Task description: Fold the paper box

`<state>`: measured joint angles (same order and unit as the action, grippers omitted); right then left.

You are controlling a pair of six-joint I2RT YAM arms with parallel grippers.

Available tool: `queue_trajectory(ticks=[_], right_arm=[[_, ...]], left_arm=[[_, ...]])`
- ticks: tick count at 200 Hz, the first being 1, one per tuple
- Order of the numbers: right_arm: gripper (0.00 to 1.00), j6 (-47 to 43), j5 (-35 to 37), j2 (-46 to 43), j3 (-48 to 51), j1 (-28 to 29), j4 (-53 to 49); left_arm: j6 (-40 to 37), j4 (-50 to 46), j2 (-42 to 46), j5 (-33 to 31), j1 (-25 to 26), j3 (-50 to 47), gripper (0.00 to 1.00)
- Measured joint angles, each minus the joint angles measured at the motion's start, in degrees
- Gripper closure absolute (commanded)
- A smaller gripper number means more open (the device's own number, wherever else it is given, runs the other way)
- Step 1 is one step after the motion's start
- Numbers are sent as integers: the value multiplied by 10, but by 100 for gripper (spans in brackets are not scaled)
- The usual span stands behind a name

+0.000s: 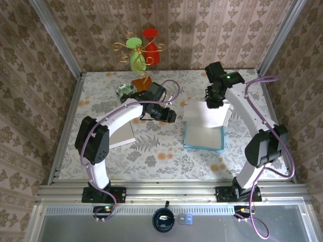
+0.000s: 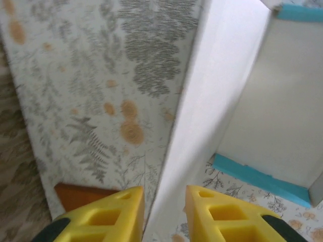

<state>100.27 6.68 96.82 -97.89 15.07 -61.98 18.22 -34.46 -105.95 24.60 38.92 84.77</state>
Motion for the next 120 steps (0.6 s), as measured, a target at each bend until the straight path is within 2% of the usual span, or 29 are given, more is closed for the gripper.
queue_trajectory(ticks=[17, 32, 63, 89, 120], right_arm=[[66, -70, -2, -31, 9, -15, 31], [60, -162, -21, -68, 33, -39, 76], [55, -406, -116, -165, 121, -119, 161], [54, -595, -172, -235, 183, -186, 153], [54, -747, -189, -278, 259, -228, 122]], left_arm=[[-21, 8, -3, 4, 1, 1, 55], [-48, 25, -3, 13, 1, 1, 54], [-98, 91, -3, 39, 1, -2, 54], [-128, 121, -6, 49, 1, 1, 54], [-159, 133, -37, 55, 4, 31, 54]])
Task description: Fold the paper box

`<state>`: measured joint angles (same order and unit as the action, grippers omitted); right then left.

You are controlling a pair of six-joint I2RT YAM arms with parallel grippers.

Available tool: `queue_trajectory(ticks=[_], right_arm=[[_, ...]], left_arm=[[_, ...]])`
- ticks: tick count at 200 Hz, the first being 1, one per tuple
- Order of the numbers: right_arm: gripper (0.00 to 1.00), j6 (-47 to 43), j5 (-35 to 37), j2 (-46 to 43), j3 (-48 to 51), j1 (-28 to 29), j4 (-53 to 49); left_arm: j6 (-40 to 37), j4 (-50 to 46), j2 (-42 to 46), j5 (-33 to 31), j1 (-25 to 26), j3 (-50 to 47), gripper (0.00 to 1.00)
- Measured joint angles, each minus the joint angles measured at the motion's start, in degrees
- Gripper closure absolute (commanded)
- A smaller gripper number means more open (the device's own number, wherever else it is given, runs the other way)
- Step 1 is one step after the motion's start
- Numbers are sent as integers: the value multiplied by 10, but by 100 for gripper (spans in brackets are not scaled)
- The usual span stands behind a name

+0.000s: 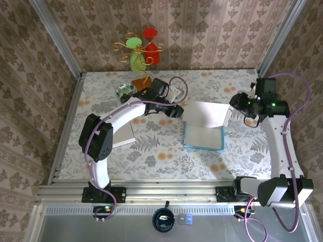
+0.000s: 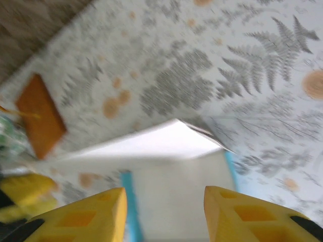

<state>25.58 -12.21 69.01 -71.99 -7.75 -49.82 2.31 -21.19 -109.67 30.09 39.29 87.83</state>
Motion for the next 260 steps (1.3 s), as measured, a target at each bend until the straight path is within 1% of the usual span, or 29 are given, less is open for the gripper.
queue_trajectory(ticks=[20, 44, 83, 123, 181, 221, 260], right_arm=[[55, -57, -1, -2, 59, -5, 0], [55, -92, -3, 7, 115, -11, 9], [56, -118, -10, 35, 123, -26, 41], [59, -119, -30, 48, 123, -30, 59], [60, -107, -57, 48, 123, -31, 66], [61, -92, -73, 38, 123, -31, 69], [62, -82, -86, 32, 123, -31, 72]], left_arm=[[-13, 3, -21, 0, 1, 17, 54], [-22, 5, -34, 0, 5, 24, 54], [-36, 9, -51, -1, 20, 38, 58], [-52, 5, -63, -16, 30, 51, 63], [-76, 2, -64, -31, 23, 55, 57], [-100, 3, -64, 1, 7, 55, 57], [-110, 7, -69, 28, 8, 57, 60]])
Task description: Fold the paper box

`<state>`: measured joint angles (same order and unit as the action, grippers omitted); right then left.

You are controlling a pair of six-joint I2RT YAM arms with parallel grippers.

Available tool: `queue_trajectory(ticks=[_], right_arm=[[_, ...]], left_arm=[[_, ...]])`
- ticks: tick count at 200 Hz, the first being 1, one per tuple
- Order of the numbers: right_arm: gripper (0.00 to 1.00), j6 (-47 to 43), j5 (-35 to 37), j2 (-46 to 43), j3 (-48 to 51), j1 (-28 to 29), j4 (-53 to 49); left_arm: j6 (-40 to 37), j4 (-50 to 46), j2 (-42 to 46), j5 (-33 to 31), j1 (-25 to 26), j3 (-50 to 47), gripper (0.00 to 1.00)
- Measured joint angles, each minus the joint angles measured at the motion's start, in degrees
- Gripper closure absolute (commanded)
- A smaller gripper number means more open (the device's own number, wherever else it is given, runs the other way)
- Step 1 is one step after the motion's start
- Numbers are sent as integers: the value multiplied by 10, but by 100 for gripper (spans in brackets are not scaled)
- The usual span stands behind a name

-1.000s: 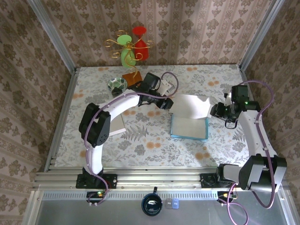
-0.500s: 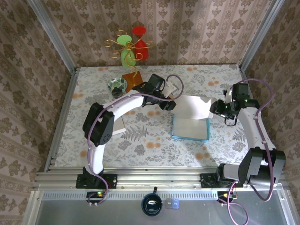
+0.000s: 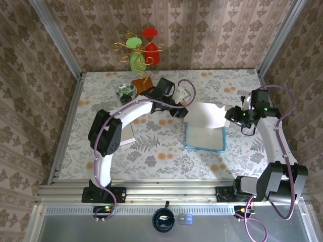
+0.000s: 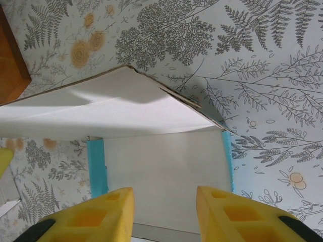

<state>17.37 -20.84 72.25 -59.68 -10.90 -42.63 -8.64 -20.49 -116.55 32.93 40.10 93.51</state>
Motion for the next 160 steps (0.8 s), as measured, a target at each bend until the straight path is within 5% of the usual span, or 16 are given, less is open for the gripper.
queue_trajectory(ticks=[160], right_arm=[[69, 19, -24, -3, 0, 0, 3]], left_arm=[[-6, 8, -35, 21, 0, 26, 98]])
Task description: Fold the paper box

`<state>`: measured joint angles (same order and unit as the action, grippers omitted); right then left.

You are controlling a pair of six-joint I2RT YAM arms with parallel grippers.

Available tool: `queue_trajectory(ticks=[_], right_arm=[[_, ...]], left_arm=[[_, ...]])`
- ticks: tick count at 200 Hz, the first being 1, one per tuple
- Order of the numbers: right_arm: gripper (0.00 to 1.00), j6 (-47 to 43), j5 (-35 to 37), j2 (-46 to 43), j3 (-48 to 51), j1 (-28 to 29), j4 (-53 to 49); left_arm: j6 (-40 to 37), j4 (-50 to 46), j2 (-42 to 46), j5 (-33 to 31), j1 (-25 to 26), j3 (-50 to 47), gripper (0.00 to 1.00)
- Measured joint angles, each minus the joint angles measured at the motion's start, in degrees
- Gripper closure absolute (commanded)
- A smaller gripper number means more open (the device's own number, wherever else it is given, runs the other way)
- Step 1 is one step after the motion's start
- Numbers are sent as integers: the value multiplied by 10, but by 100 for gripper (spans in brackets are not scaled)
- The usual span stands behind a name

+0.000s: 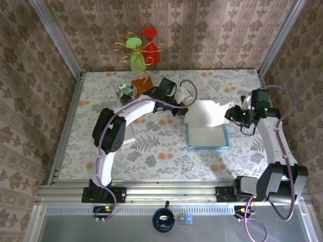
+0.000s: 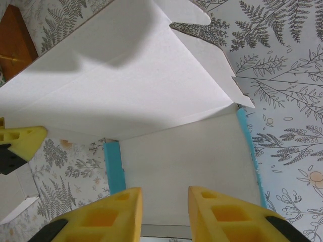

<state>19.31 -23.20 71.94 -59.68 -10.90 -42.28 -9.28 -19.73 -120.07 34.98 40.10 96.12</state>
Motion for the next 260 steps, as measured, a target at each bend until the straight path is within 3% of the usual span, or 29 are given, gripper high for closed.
queue_trajectory(ticks=[78, 129, 190, 260], right_arm=[[69, -54, 1, 0, -24, 8, -2], [64, -148, 22, 17, -63, 106, -13], [60, -195, 0, 94, -70, 122, -12], [61, -226, -15, 157, -109, 172, -12]], left_arm=[[-48, -30, 46, 0, -10, -33, 100], [-110, -85, 152, 8, -63, -126, 100], [-175, -144, 193, 6, -106, -170, 100], [-177, -145, 196, -16, -123, -188, 100]])
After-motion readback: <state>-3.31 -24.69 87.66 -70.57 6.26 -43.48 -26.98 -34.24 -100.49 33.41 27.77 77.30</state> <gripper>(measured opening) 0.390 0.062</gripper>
